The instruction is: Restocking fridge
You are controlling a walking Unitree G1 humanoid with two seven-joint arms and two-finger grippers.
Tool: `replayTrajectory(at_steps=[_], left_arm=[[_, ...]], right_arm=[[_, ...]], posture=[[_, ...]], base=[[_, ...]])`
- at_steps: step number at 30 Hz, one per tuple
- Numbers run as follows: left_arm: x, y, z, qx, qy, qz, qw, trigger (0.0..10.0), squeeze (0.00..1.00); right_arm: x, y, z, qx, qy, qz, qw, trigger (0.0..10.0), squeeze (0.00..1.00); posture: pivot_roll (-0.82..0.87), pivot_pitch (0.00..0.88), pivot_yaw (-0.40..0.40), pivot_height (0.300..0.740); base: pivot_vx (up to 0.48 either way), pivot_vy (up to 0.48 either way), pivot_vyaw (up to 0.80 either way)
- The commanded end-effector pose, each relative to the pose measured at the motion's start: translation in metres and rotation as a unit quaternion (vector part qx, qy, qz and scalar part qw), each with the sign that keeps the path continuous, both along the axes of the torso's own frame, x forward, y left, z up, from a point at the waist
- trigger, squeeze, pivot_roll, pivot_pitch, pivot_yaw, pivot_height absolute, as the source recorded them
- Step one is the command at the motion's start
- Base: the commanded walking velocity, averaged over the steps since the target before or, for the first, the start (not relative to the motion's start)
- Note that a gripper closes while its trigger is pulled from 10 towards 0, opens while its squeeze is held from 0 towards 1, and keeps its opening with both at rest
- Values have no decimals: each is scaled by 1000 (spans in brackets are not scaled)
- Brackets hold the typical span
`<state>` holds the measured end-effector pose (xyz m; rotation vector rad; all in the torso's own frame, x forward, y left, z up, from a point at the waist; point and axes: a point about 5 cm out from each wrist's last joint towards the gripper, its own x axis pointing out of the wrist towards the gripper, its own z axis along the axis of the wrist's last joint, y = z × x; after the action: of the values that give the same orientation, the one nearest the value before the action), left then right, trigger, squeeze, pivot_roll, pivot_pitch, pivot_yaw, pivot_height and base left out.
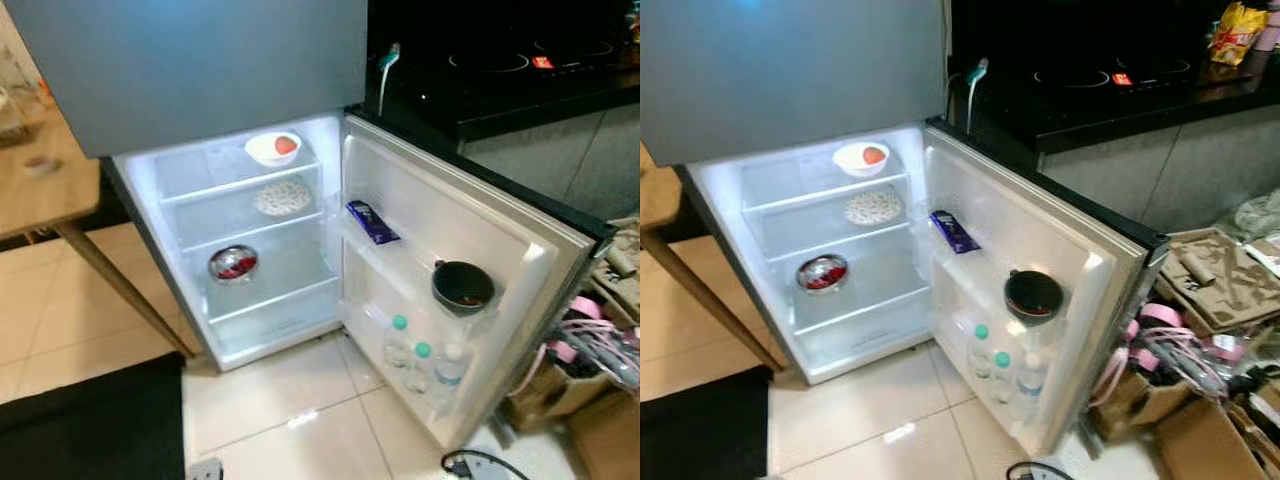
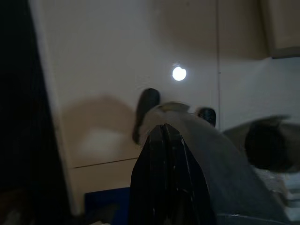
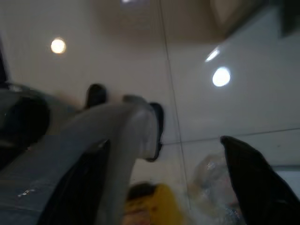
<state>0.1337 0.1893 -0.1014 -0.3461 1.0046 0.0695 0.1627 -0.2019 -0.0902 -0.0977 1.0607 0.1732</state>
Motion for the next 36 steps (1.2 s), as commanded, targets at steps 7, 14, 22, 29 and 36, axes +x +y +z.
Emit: replayTrajectory(at_steps=[7, 14, 22, 29, 36], left_arm=[[-5, 5, -1, 9, 11, 10, 1000, 10000, 0], [-5, 5, -1, 9, 10, 12, 1000, 10000, 0], [-4, 6, -1, 9, 8, 22, 1000, 10000, 0], [-4, 6, -1, 6, 5, 28, 1000, 10000, 0], [-4, 7, -1, 4, 3, 31, 1000, 10000, 0]], right_arm=[[7, -25, 7, -42, -31, -87, 995, 10000, 0], [34, -55, 28, -92, -88, -150, 981, 10000, 0], [82, -123, 94, -156, -222, -305, 913, 0, 0], [125, -124, 140, -39, -348, -355, 867, 0, 0], [163, -101, 174, 57, -419, -281, 862, 10000, 0]], posture=[[-130, 0, 52, 740], [-130, 0, 52, 740], [-125, 0, 49, 740], [-121, 0, 50, 740], [-117, 0, 50, 740]], base=[[0, 0, 0], [0, 0, 0], [0, 0, 0], [0, 0, 0], [0, 0, 0]])
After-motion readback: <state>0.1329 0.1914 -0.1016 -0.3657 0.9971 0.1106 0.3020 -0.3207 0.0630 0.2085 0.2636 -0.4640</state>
